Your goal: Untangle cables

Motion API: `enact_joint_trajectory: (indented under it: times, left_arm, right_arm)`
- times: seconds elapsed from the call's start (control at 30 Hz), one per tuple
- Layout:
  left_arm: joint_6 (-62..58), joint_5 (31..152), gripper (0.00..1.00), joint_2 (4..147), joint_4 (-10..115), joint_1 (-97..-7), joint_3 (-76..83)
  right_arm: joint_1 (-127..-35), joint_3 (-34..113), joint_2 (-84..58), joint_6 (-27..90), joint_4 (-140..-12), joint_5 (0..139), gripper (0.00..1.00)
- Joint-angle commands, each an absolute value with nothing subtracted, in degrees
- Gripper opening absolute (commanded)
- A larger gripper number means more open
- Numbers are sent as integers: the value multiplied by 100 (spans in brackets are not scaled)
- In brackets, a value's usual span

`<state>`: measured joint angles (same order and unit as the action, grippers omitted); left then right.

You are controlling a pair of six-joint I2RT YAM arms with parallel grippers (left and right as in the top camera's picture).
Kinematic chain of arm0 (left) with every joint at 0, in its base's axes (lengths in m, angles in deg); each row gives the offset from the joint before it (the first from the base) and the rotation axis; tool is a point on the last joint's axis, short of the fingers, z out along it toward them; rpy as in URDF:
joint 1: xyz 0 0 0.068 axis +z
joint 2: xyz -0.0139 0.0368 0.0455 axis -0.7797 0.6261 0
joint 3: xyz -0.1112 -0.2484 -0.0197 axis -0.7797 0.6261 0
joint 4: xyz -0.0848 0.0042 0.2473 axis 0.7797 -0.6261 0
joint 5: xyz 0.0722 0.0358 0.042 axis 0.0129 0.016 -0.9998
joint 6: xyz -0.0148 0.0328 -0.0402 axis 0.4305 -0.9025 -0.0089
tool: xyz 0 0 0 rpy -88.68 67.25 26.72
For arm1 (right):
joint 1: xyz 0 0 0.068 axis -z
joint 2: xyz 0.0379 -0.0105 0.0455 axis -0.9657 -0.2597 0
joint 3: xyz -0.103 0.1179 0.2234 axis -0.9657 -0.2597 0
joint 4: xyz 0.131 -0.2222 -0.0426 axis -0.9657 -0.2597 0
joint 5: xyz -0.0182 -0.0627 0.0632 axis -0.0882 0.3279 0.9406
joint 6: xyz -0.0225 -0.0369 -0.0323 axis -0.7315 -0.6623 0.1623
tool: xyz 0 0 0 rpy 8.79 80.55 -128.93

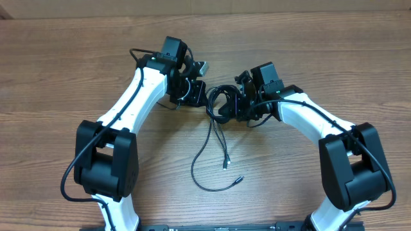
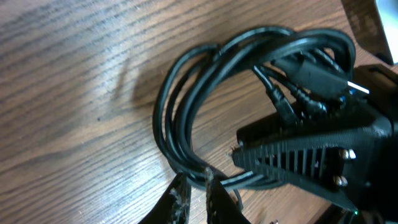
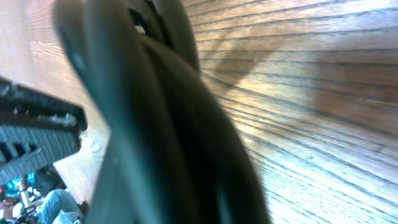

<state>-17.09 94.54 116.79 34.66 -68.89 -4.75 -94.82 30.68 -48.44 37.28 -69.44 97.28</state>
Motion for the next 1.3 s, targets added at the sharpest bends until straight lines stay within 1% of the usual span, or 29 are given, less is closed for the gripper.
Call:
enact_joint_trajectory:
  times: [0.0,0.2,0.33,0.53,0.9,0.93,0.97,1.0,1.1,1.27]
  left_arm:
    - [-1626,9382,13,11649,3558,-6921,-398]
    - [-1127,9338,14,11649,3915,-7004,-267]
    - [-799,8794,17,11649,4015,-7057,-121]
    - [-764,8724,19,11649,4325,-7077,65]
    - [-614,8785,25,11649,4424,-7136,70]
    - [-577,8788,23,11649,4452,-7175,70]
    - [-577,8788,19,11649,4476,-7223,70]
    - [-579,8788,18,11649,4489,-7241,70]
    - [-577,8785,16,11649,4500,-7284,70]
    - [-579,8783,16,11631,4500,-7300,41]
  right_arm:
    - [-9482,3055,-4838,3711,-6894,9958,4]
    - [-9482,3055,-4838,3711,-6811,10192,4]
    - [-9482,3055,-4838,3711,-6811,10209,4]
    - [-9482,3055,-4838,3711,-6807,10209,4]
    - [-9482,3055,-4838,3711,-6807,10211,4]
    - [-9482,3055,-4838,3711,-6807,10211,4]
    - [-9482,3055,-4838,3711,-6807,10211,4]
    - [-9482,3055,-4838,3711,-6807,10211,4]
    - [-9482,3055,-4838,3711,-6804,10209,4]
    - [-9482,3055,-4838,3709,-6807,10209,4]
